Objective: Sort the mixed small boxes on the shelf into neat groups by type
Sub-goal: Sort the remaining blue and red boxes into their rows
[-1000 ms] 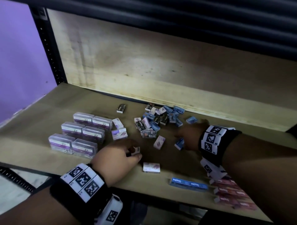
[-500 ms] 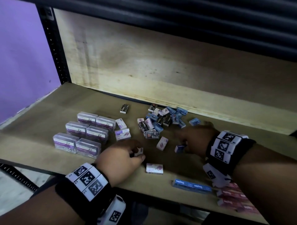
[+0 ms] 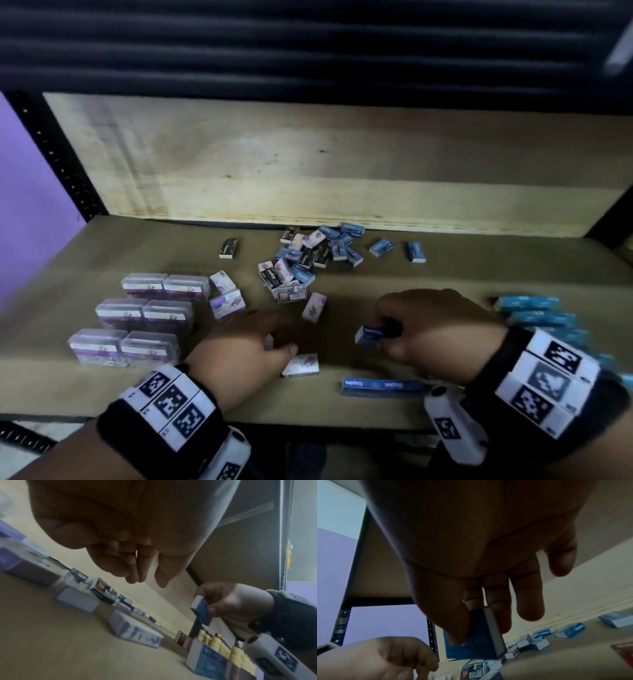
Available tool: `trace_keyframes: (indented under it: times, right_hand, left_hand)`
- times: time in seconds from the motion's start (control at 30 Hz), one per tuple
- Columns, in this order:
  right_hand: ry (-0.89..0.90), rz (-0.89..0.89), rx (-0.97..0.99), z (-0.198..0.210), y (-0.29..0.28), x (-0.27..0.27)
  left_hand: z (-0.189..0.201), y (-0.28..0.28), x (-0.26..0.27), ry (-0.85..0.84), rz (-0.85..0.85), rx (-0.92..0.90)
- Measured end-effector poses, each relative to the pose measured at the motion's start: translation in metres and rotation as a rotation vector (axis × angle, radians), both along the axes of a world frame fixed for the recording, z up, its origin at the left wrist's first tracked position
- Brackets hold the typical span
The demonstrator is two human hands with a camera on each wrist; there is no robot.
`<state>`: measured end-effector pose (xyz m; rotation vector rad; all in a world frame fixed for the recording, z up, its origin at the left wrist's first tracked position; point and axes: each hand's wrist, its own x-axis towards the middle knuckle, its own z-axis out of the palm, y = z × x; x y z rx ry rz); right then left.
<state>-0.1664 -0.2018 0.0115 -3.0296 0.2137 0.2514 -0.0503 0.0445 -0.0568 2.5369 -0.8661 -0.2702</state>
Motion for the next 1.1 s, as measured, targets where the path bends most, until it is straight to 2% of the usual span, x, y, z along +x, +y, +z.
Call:
trace_keyframes:
  times: [0.17, 0.37, 0.43, 0.53, 0.73, 0.9, 1.1]
  right_hand:
    - [-0.032, -0.031, 0.03, -0.003, -0.006, -0.02]
    - [-0.071, 0.014, 0.034, -0.005, -0.007, -0.028]
    - [-0.096, 0.028, 0.042, -0.007, -0.009, -0.032]
    - [-0.145, 0.031, 0.038, -0.011, -0.011, -0.036]
    - [-0.172, 0.07, 0.076, -0.016, -0.017, -0.04]
    - [-0.212, 0.084, 0.095, -0.017, -0.023, -0.044]
    - [-0.263, 0.064, 0.078, -0.018, -0.028, -0.05]
  left_hand:
    - [0.022, -0.029, 0.013, 0.08, -0.131, 0.035]
    - [0.04, -0.07, 0.043, -0.113, -0.168, 0.112]
    - [0.045, -0.09, 0.057, -0.163, -0.176, 0.189]
    - [0.049, -0.121, 0.077, -0.149, -0.215, 0.345]
    - [0.039, -0.17, 0.117, -0.153, -0.096, 0.508]
    - [0.027, -0.2, 0.142, -0.17, -0.073, 0.599]
    - [0.011, -0.226, 0.148, -0.21, -0.089, 0.733]
